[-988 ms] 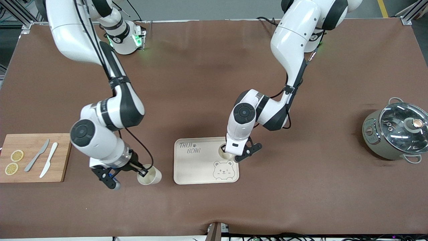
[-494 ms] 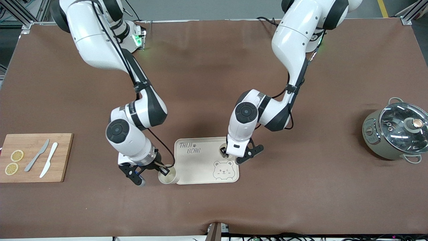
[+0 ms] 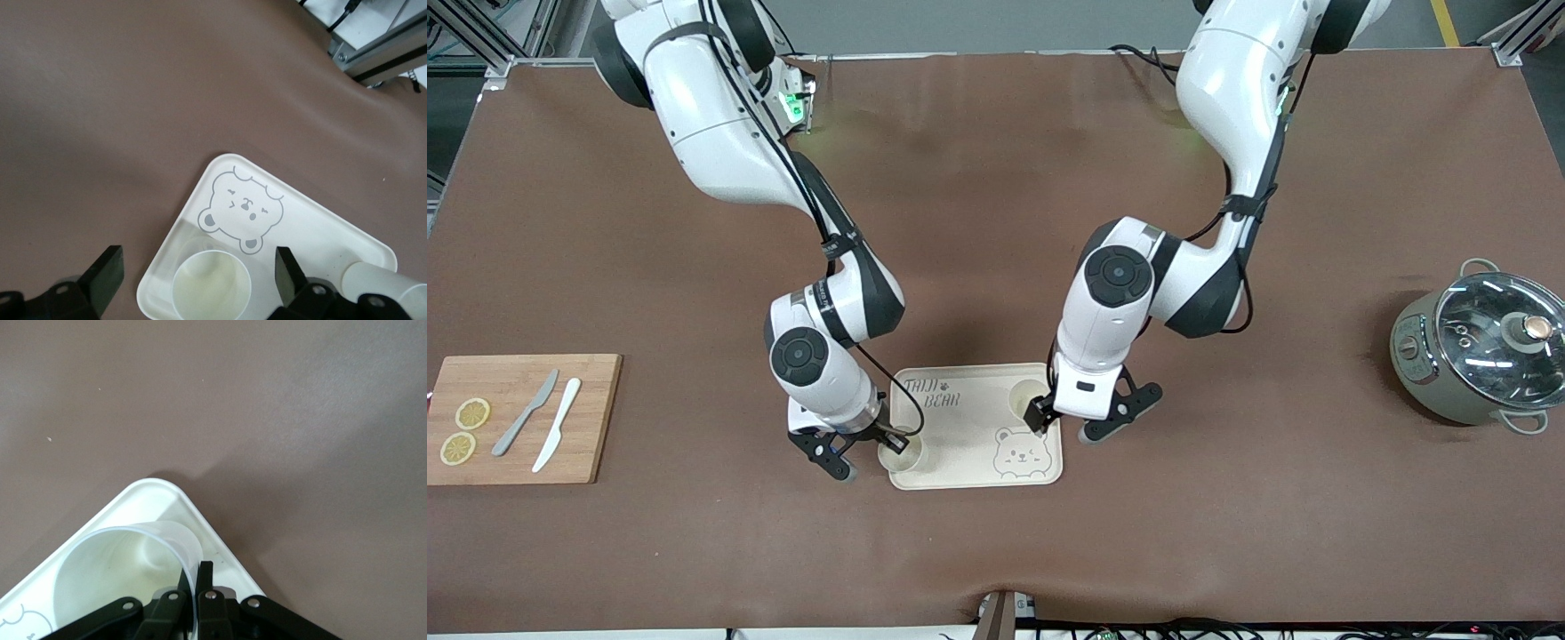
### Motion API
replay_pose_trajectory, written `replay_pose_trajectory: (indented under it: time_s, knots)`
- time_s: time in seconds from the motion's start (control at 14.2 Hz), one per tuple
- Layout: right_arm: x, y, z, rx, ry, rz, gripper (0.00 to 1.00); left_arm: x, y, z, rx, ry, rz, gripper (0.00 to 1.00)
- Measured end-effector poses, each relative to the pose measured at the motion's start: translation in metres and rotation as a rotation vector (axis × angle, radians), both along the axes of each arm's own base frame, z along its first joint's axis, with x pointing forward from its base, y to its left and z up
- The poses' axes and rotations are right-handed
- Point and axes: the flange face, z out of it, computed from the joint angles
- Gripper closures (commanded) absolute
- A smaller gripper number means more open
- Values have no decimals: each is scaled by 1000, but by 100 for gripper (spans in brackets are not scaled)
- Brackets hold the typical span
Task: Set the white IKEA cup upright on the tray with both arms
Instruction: 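Open the right gripper and raise the left gripper away from the tray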
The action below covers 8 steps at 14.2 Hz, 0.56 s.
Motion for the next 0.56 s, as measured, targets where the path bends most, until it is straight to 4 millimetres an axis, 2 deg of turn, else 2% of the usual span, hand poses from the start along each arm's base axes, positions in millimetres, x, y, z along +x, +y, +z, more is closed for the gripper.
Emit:
replay_pose_trajectory:
  time_s: [0.14, 0.21, 0.28, 0.35, 0.56]
  knots:
    - [1, -1, 1, 0, -2, -2, 100, 4, 14, 23, 14, -2, -4, 0]
    - [1, -1, 1, -1, -3, -3, 91, 5, 23, 35, 20, 1, -4, 0]
    - [1, -1, 1, -1, -3, -4, 8, 8, 33, 47, 25, 4, -4, 0]
    - [1, -2, 1, -1, -4, -5, 0, 10, 44, 58, 32, 9, -12, 0]
    - [3, -1, 4, 3, -9, -12, 0, 17, 84, 86, 56, 37, -41, 0]
